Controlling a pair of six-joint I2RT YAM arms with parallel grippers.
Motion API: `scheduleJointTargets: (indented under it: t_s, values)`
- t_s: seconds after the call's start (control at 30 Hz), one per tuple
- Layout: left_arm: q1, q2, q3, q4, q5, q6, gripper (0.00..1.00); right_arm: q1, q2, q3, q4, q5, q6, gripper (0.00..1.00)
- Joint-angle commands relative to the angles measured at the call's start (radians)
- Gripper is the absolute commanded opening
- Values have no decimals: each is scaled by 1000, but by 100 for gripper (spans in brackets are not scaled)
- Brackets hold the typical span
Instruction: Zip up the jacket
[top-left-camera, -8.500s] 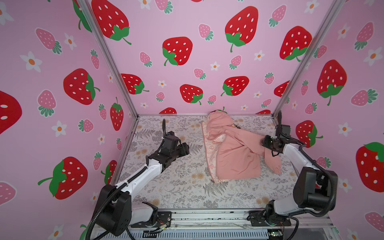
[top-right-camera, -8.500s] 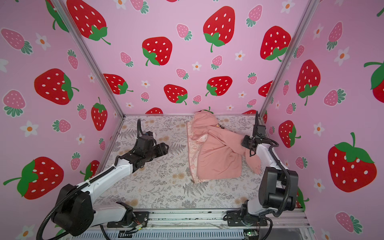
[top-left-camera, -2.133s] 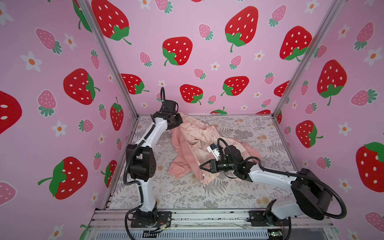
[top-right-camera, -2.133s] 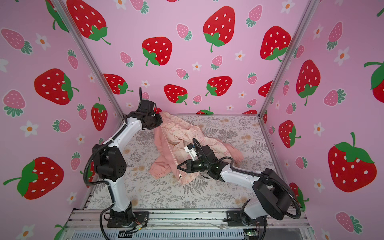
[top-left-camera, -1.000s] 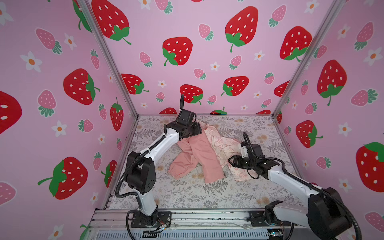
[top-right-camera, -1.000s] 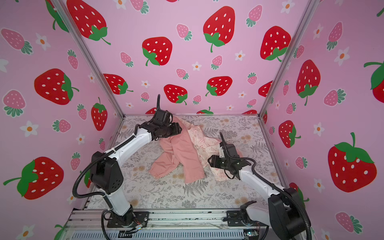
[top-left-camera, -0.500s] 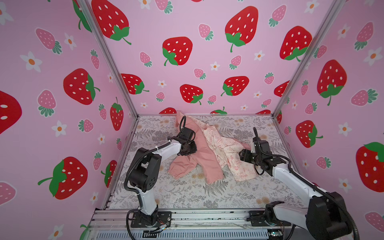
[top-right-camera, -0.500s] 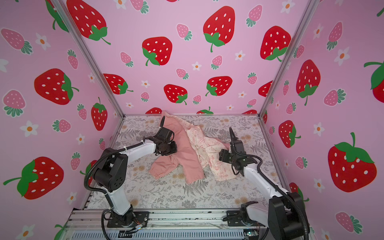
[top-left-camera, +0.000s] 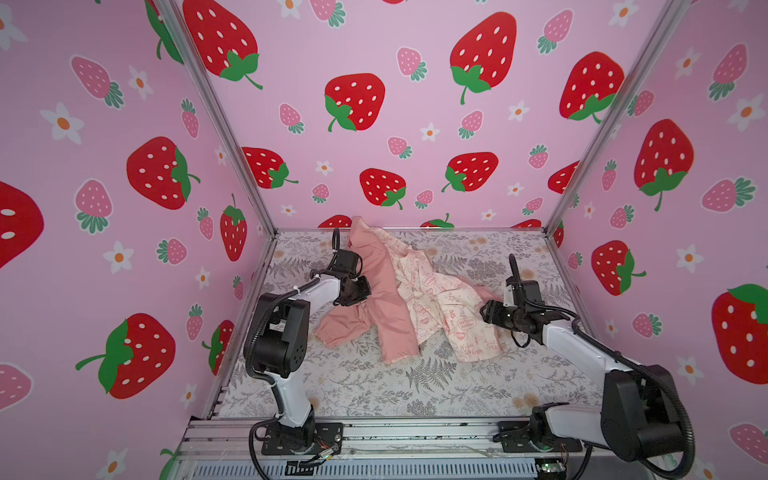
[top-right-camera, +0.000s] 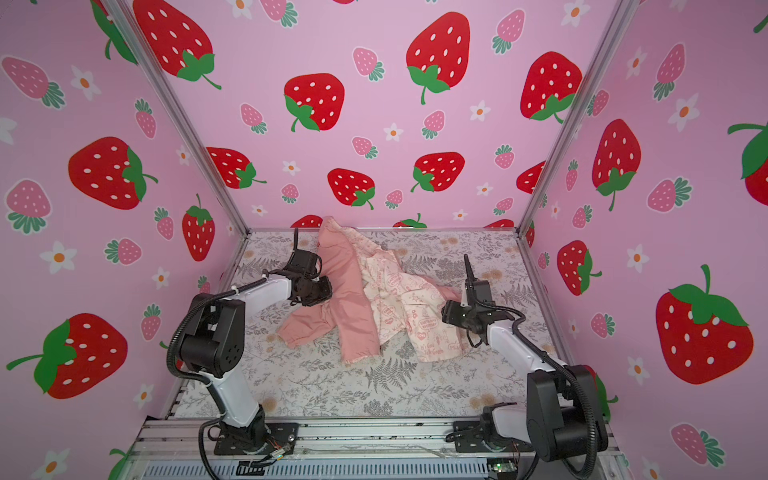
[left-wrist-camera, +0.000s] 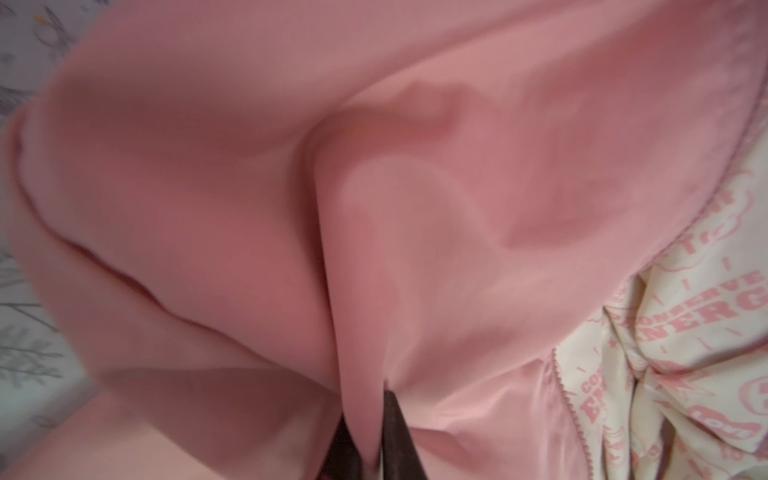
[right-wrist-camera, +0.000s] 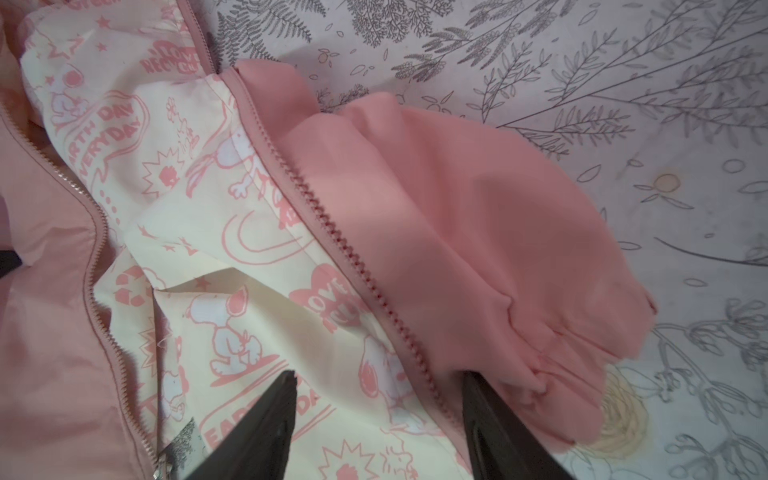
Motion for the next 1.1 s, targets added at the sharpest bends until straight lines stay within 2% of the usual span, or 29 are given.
scheduleJointTargets:
  t_s: [0.0,0.1,0.23,0.5,0.6,0.67,0.83,1.07]
  values:
    - [15,-13,56,-81,9,57,33,-3,16,-9,43,-62,0,66]
    - [15,-47,65,-105,19,54,48,-4,37,-18,63,-90,-3,66]
    - [12,-116,66,-135,43,30,51,-4,66,-23,86,-121,-9,60]
    - [-13,-263,137,-260,12,45,55,1,49,7,97,-191,-4,23]
    - [-23,-281,180,-291,50,51,57,15,30,27,109,-235,12,8]
    - [-36,-272,213,-308,86,52,57,35,24,40,119,-256,26,3]
    - [-76,-236,249,-308,133,52,57,140,32,104,121,-250,60,0]
    - [-93,-163,285,-283,167,45,59,385,128,180,119,-191,84,0]
